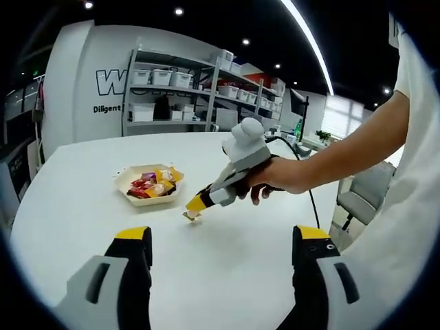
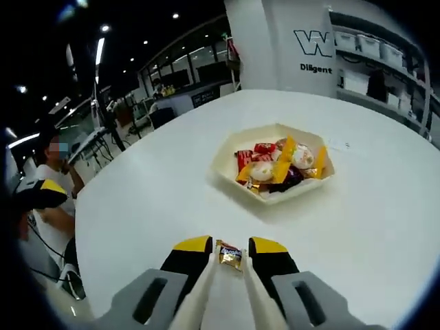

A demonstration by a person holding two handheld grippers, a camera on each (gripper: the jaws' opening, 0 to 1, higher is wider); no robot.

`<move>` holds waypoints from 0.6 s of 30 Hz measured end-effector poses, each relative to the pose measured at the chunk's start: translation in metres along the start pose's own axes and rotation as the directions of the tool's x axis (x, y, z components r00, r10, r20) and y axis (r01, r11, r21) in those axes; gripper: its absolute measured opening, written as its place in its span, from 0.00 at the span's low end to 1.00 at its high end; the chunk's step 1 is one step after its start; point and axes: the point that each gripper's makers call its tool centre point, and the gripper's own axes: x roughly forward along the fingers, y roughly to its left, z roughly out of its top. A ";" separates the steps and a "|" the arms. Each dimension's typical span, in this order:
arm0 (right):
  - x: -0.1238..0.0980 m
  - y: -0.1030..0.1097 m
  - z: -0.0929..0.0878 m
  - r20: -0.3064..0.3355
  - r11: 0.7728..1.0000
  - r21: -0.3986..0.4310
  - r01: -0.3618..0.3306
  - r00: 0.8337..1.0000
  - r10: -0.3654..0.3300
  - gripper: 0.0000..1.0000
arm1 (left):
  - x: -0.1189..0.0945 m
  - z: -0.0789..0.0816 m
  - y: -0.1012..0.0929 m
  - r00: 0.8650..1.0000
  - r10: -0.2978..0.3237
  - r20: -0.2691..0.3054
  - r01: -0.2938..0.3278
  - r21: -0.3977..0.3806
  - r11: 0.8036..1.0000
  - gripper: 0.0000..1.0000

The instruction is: Place the target food into the container with the food tongs after gripping and lifting it, then release it inside without dropping or visibly crushing the food.

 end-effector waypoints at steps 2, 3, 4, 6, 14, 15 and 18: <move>-0.007 -0.002 0.016 0.031 1.000 0.000 0.005 0.999 -0.005 0.16 | 0.000 0.001 0.000 1.000 0.000 0.001 0.000 0.000 1.000 0.80; -0.007 -0.006 0.019 0.035 1.000 0.010 0.002 0.999 -0.002 0.16 | 0.000 0.001 0.000 1.000 0.000 0.000 0.000 0.003 1.000 0.80; -0.008 -0.010 0.027 0.049 1.000 0.022 0.006 0.999 -0.007 0.16 | 0.001 0.001 0.000 1.000 -0.002 -0.001 0.002 0.005 1.000 0.80; -0.017 -0.007 0.040 0.069 1.000 0.021 0.004 0.998 -0.006 0.16 | 0.001 0.002 -0.001 1.000 -0.005 0.002 0.005 0.005 1.000 0.80; -0.001 -0.028 0.102 0.128 1.000 -0.024 0.018 0.992 -0.014 0.16 | 0.003 0.005 -0.001 1.000 -0.006 0.005 0.006 0.013 1.000 0.80; -0.003 -0.027 0.110 0.139 1.000 -0.021 0.017 0.990 -0.014 0.16 | 0.002 0.005 0.000 1.000 -0.003 0.004 0.003 0.014 1.000 0.80; -0.003 -0.025 0.128 0.158 0.999 -0.033 0.022 0.987 -0.016 0.16 | 0.000 0.006 0.004 1.000 0.006 0.006 -0.007 0.008 1.000 0.80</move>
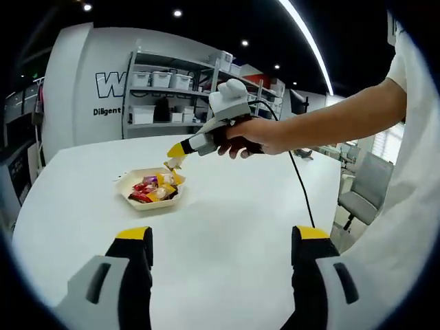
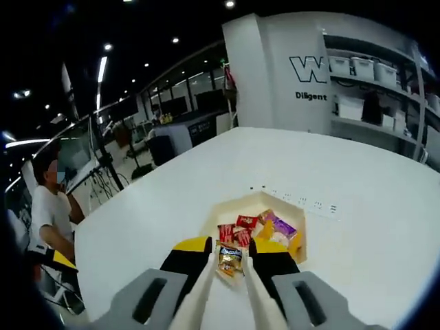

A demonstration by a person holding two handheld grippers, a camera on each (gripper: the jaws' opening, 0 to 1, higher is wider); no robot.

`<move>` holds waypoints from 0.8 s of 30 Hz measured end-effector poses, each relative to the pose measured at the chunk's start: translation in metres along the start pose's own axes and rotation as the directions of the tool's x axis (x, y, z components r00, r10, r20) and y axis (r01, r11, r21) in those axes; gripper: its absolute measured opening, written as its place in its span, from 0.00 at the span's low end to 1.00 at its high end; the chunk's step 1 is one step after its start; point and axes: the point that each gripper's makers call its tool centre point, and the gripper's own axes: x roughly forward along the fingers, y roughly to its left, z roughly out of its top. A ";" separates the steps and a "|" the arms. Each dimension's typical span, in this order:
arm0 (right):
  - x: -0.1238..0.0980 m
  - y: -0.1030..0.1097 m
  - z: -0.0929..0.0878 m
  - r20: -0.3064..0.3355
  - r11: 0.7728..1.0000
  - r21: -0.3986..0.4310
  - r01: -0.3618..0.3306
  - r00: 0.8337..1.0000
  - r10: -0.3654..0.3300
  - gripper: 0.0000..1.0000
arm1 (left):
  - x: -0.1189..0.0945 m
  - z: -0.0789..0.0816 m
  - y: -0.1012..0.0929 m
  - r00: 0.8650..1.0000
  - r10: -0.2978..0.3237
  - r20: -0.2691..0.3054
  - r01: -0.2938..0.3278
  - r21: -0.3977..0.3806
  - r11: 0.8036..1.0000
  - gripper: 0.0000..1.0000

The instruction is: Place the target food into the container with the food tongs after gripping and lifting it, then release it inside without dropping or visibly crushing the food.

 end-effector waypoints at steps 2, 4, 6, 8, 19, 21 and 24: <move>0.007 -0.003 0.010 0.008 1.000 0.000 -0.003 1.000 0.003 0.16 | -0.001 0.000 0.001 1.000 0.003 0.002 -0.003 -0.003 1.000 0.80; 0.010 -0.005 0.019 0.018 1.000 -0.004 -0.005 1.000 0.005 0.16 | -0.001 0.000 0.002 1.000 0.006 0.000 -0.006 -0.002 1.000 0.80; 0.013 -0.008 0.028 0.031 1.000 -0.016 0.000 1.000 0.001 0.16 | -0.001 0.000 0.003 1.000 0.006 0.001 -0.006 -0.004 1.000 0.80; 0.009 -0.004 0.033 0.039 1.000 -0.021 0.003 0.999 -0.002 0.17 | -0.001 0.000 0.003 1.000 0.007 0.001 -0.007 0.001 1.000 0.79; 0.021 -0.014 0.043 0.045 0.999 -0.036 0.000 0.999 0.001 0.20 | 0.000 0.004 0.007 1.000 0.013 0.009 -0.013 0.002 1.000 0.79; 0.022 -0.014 0.042 0.040 0.999 -0.044 -0.002 0.999 0.003 0.20 | 0.000 0.004 0.008 1.000 0.014 0.009 -0.014 -0.001 1.000 0.79; 0.020 -0.013 0.041 0.038 0.998 -0.056 0.000 0.999 0.002 0.19 | -0.001 0.003 0.009 1.000 0.015 0.009 -0.015 0.005 1.000 0.79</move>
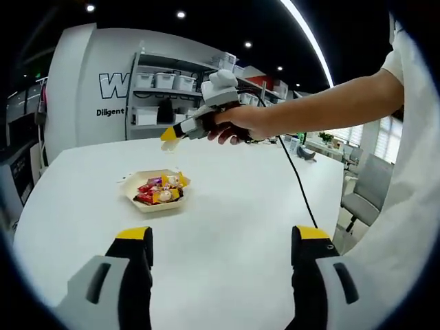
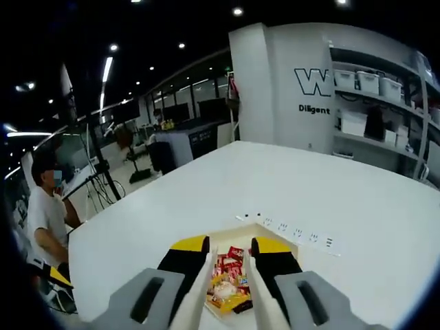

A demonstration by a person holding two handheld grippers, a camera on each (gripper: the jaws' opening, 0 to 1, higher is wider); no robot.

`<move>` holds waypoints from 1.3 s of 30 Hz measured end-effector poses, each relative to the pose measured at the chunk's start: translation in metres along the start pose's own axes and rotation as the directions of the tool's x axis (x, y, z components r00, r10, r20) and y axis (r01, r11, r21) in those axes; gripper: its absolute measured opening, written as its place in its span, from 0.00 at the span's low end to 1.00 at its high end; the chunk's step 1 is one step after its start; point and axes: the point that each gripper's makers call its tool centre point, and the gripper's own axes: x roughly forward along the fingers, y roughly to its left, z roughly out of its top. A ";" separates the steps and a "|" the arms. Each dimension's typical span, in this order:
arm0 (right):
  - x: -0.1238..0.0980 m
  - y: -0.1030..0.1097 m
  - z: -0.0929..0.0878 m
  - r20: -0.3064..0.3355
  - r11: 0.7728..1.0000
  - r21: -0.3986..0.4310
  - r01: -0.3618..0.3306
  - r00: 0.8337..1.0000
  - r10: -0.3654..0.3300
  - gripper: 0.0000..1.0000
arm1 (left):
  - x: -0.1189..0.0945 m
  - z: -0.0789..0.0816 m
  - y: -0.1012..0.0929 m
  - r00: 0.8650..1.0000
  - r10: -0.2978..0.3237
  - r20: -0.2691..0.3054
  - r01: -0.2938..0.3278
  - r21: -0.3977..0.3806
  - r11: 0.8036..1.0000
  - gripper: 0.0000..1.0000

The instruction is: Place the target food into the container with the food tongs after gripping and lifting it, then release it inside without dropping or visibly crushing the food.

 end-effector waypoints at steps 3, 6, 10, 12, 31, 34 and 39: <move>0.001 -0.002 -0.001 -0.003 1.000 0.007 -0.001 1.000 0.001 0.19 | 0.000 0.000 0.000 1.000 0.000 0.000 0.000 -0.003 1.000 0.80; 0.003 -0.005 -0.001 -0.004 1.000 0.006 -0.003 1.000 0.003 0.19 | 0.000 0.001 0.000 1.000 -0.002 0.002 0.002 0.002 1.000 0.80; 0.001 -0.004 0.000 0.000 1.000 -0.003 -0.007 1.000 0.007 0.20 | 0.000 0.001 0.000 1.000 -0.002 0.003 0.002 0.005 1.000 0.80; -0.005 -0.001 -0.001 0.002 1.000 -0.006 -0.011 1.000 0.011 0.20 | 0.001 0.002 0.000 1.000 -0.002 0.003 0.002 0.008 1.000 0.80; -0.043 0.013 -0.035 -0.006 0.998 0.030 -0.054 0.999 0.054 0.20 | 0.009 0.003 -0.013 0.999 -0.032 -0.015 0.032 0.021 0.999 0.81; -0.046 0.015 -0.042 -0.011 0.997 0.041 -0.061 0.998 0.061 0.20 | 0.010 0.003 -0.014 0.999 -0.038 -0.015 0.038 0.022 0.999 0.81; -0.056 0.022 -0.056 -0.020 0.996 0.038 -0.075 0.997 0.076 0.20 | 0.011 0.001 -0.017 0.999 -0.047 -0.023 0.047 0.023 0.999 0.81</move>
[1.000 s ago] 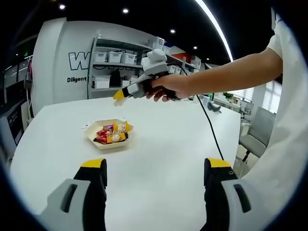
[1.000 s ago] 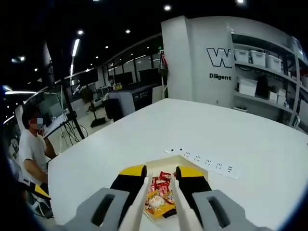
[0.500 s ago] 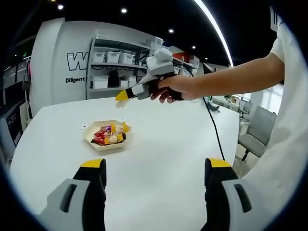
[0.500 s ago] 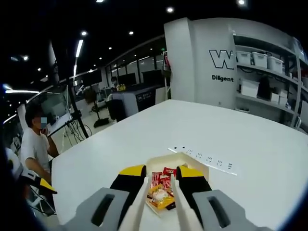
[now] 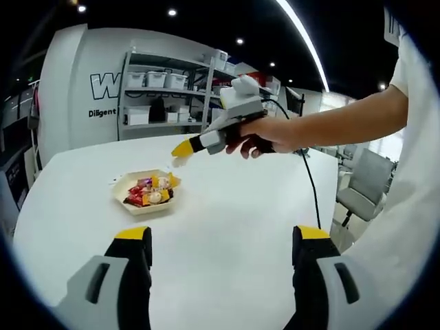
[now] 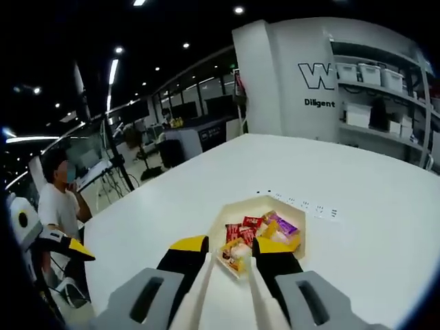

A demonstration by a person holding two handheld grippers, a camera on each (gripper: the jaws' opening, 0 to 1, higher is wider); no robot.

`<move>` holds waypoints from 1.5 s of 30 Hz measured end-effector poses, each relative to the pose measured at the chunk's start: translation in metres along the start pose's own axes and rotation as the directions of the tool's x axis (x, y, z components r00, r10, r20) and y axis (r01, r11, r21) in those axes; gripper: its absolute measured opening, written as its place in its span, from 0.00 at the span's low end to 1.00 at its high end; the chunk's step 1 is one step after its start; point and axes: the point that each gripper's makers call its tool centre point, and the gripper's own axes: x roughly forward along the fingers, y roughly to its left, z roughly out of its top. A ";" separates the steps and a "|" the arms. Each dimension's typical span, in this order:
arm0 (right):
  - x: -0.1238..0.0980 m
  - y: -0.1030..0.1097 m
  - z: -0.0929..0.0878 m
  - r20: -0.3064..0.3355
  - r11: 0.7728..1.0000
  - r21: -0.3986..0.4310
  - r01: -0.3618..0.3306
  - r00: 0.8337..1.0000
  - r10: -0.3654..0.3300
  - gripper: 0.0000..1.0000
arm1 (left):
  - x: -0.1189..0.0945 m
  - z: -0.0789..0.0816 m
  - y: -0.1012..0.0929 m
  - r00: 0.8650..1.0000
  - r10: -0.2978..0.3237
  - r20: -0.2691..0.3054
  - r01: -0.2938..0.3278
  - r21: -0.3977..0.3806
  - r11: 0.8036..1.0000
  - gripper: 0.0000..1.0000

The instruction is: Place the target food into the container with the food tongs after gripping and lifting it, then release it inside without dropping or visibly crushing the food.

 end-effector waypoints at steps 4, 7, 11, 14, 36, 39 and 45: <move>-0.008 0.003 -0.013 -0.007 1.000 0.001 -0.012 1.000 0.012 0.20 | 0.001 -0.002 -0.003 1.000 -0.006 -0.007 0.006 -0.002 1.000 0.81; -0.016 0.013 -0.022 -0.011 1.000 0.002 -0.021 1.000 0.021 0.21 | 0.002 -0.004 -0.005 1.000 -0.012 -0.010 0.012 -0.001 1.000 0.81; -0.023 0.021 -0.037 -0.029 0.999 0.018 -0.038 0.999 0.038 0.21 | 0.003 -0.006 -0.007 1.000 -0.015 -0.013 0.015 -0.005 1.000 0.81; -0.031 0.030 -0.050 -0.037 0.998 0.037 -0.047 0.998 0.048 0.21 | 0.003 -0.006 -0.008 1.000 -0.019 -0.011 0.019 -0.010 1.000 0.81; -0.070 0.066 -0.117 -0.066 0.982 0.131 -0.136 0.987 0.145 0.22 | 0.019 -0.026 -0.021 0.996 -0.087 -0.032 0.085 -0.051 0.995 0.72; -0.074 0.075 -0.117 -0.040 0.975 0.133 -0.178 0.982 0.184 0.22 | 0.021 -0.030 -0.024 0.993 -0.109 -0.042 0.106 -0.068 0.992 0.65; -0.083 0.098 -0.108 0.037 0.946 0.155 -0.284 0.959 0.281 0.22 | 0.026 -0.035 -0.026 0.990 -0.130 -0.049 0.125 -0.097 0.987 0.58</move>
